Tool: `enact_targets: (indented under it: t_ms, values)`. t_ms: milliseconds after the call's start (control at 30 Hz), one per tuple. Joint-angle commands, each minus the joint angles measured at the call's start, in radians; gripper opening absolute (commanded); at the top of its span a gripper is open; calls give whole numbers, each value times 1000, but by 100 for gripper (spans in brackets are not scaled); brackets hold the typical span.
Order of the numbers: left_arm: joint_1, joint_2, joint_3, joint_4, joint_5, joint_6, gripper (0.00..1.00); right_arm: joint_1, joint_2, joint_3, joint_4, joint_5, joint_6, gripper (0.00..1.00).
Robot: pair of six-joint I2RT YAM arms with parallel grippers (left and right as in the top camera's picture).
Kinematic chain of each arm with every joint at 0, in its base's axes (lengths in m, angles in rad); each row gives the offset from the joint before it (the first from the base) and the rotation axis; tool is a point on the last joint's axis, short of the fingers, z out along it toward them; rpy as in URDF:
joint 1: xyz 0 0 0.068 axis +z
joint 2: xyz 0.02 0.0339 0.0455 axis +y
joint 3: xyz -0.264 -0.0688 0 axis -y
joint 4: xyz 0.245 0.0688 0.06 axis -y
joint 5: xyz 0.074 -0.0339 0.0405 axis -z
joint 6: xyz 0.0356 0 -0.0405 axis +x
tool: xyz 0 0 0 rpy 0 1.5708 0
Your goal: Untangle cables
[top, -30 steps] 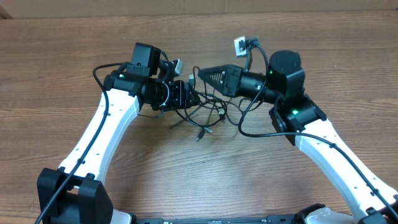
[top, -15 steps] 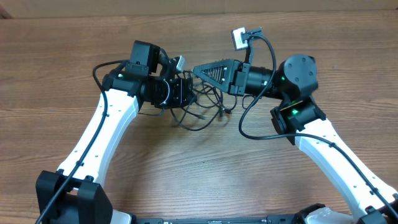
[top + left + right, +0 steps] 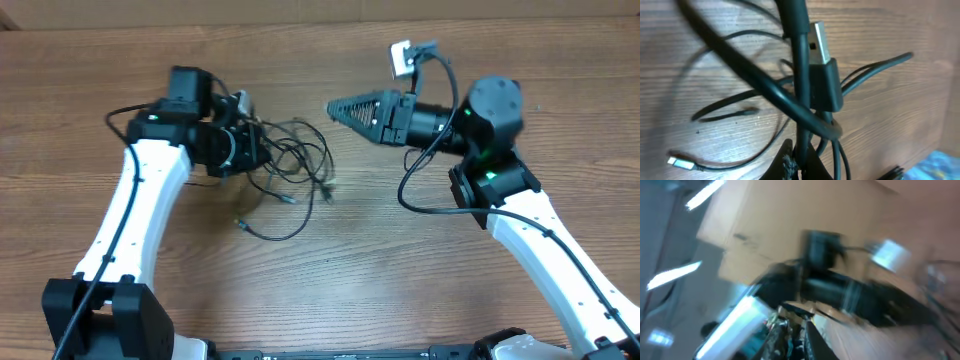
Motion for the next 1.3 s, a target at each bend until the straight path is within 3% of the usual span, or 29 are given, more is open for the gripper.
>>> enact_targets:
  t_ms: [0,200,367,467,900,1100,1200,1267]
  values:
    - [11,-66,10,9,124,47,4,3,-6,7,-254,130,-252,12]
    - [10,-101,10,9,173,41,4,3,7,6,-598,230,-409,20]
    - [9,-105,10,11,236,-29,4,8,22,5,-704,245,-425,26]
    - [-2,-105,10,12,250,-78,4,23,24,-6,-714,248,-420,36]
    - [-98,-105,10,95,272,-194,4,117,55,-19,-738,447,-78,41]
    - [-122,-105,10,117,272,-216,4,135,108,-19,-730,446,-51,40]
    - [-129,-105,10,116,272,-215,4,138,131,-19,-713,446,-48,22]
    - [-129,-105,10,115,264,-213,4,138,134,-19,-709,448,-54,15]
